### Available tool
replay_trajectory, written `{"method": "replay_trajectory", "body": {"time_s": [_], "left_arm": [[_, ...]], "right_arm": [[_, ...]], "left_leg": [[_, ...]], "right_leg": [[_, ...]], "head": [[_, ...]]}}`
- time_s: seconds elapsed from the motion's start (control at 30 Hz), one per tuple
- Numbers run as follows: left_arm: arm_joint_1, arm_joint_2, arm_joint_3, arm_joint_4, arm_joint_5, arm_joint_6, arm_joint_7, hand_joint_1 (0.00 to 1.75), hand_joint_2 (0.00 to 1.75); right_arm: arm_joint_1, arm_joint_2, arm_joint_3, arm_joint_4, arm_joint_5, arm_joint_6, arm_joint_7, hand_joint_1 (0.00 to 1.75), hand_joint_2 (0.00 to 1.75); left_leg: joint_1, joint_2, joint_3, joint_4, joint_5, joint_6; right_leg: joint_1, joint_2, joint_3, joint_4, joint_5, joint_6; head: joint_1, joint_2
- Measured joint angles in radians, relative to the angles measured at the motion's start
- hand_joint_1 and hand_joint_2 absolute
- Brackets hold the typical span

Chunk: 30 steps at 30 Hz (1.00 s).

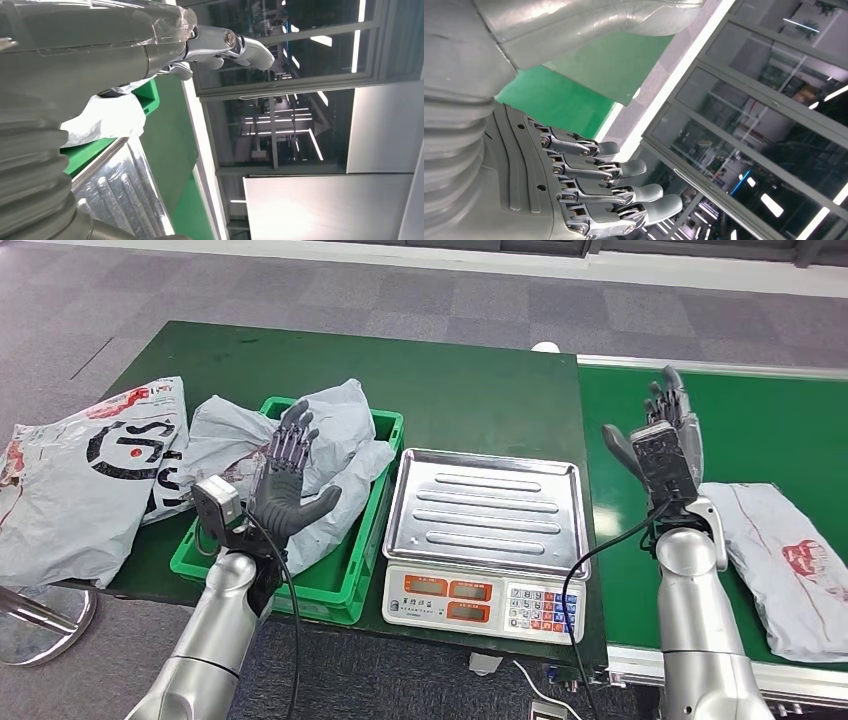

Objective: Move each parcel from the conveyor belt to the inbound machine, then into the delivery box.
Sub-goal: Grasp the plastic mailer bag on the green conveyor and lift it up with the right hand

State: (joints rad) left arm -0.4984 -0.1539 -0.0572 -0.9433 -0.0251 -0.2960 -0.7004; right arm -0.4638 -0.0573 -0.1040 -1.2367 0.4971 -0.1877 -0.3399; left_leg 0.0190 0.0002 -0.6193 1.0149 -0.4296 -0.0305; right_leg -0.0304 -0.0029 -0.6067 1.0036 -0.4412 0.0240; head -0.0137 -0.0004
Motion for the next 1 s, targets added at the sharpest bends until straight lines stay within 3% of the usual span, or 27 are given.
{"method": "replay_trajectory", "body": {"time_s": [0.3, 0.43, 0.73, 0.87, 0.93, 1.0], "left_arm": [[0.003, 0.001, 0.0, 0.008, 0.001, -0.004, 0.0, 0.0, 1.75], [0.009, 0.001, 0.0, 0.022, 0.002, -0.029, 0.0, 0.0, 1.75], [0.073, 0.006, -0.043, 0.036, 0.01, 0.04, 0.0, 0.0, 1.75], [0.1, 0.005, -0.055, 0.034, 0.012, 0.013, -0.002, 0.0, 1.75], [0.102, 0.001, -0.055, 0.037, 0.005, 0.016, -0.002, 0.0, 1.75], [0.105, -0.005, -0.055, 0.042, -0.003, 0.026, -0.002, 0.0, 1.75]], "right_arm": [[-0.003, -0.001, -0.006, 0.015, 0.006, -0.004, 0.002, 0.0, 1.75], [-0.001, -0.006, -0.024, 0.021, 0.058, -0.049, 0.028, 0.0, 1.75], [0.046, -0.061, -0.118, 0.047, 0.118, -0.119, 0.065, 0.0, 1.75], [0.072, -0.101, -0.198, 0.096, 0.195, -0.124, 0.168, 0.0, 1.75], [0.066, -0.155, -0.258, 0.211, 0.249, -0.107, 0.296, 0.0, 1.75], [0.057, -0.221, -0.326, 0.364, 0.28, -0.113, 0.365, 0.0, 1.75]], "left_leg": [[0.0, 0.0, 0.0, 0.0, 0.0, 0.0], [0.0, 0.0, 0.0, 0.0, 0.0, 0.0], [0.0, 0.0, 0.0, 0.0, -0.002, 0.001], [0.0, 0.0, 0.001, 0.0, -0.003, 0.001], [0.0, -0.003, 0.001, 0.001, -0.004, 0.003], [-0.001, -0.009, -0.001, 0.001, -0.004, 0.005]], "right_leg": [[0.0, 0.0, 0.0, 0.0, 0.0, 0.0], [0.0, 0.0, 0.0, 0.0, 0.0, 0.0], [0.0, 0.0, 0.0, -0.001, -0.001, 0.001], [0.0, -0.001, 0.0, -0.002, -0.002, 0.001], [-0.001, -0.004, 0.002, -0.002, -0.004, 0.003], [-0.002, -0.011, 0.005, -0.002, -0.005, 0.005]], "head": [[0.0, 0.0], [0.0, 0.0], [0.0, 0.0], [0.0, 0.0], [0.0, 0.0], [0.0, 0.0]]}}
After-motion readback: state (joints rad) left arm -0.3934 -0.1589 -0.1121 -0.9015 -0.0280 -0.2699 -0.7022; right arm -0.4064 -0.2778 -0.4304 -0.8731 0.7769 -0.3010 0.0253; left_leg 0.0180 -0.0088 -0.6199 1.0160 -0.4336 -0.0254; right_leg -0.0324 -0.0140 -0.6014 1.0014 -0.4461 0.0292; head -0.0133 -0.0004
